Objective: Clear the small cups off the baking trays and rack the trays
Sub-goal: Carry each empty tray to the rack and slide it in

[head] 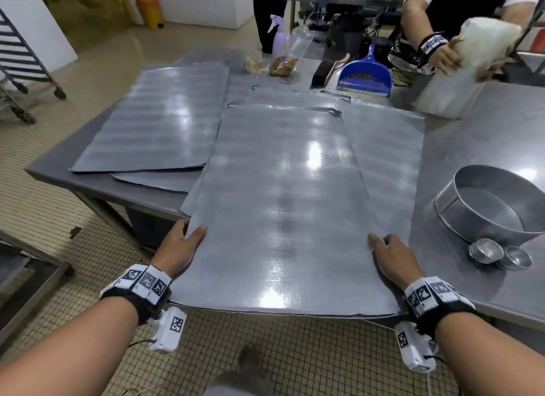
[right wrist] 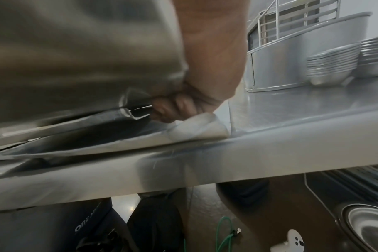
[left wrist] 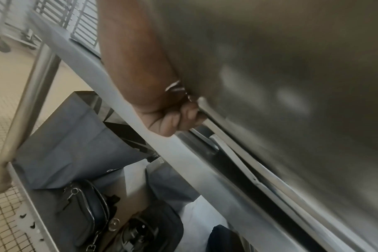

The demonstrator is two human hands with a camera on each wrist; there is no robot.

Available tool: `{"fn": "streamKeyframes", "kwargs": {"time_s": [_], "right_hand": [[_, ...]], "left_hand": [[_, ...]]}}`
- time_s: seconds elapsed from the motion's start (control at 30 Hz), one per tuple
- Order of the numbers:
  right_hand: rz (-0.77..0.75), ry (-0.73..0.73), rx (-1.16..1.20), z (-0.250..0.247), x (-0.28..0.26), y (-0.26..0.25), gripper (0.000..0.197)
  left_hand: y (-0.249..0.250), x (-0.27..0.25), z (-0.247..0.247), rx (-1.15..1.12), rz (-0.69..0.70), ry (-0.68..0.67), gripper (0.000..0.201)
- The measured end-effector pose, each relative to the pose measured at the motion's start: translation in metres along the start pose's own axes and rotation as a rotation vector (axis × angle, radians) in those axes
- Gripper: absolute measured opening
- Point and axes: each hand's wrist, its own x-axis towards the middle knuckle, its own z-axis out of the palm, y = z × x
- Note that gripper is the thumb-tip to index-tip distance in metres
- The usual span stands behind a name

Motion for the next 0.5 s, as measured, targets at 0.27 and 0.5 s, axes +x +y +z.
{"fn": "streamKeyframes", "kwargs": {"time_s": [0.27, 0.5], "right_hand": [[-0.003, 0.057, 0.185, 0.007, 0.004, 0.007, 0.057], [-0.021, 0.094, 0.271, -0.002, -0.004, 0.014, 0.054]], "left_hand": [[-0.005, 0.000, 0.003, 0.054, 0.070, 0.076, 0.031], [-0.008, -0.016, 0.008, -0.015, 0.101, 0.077, 0.013]]}}
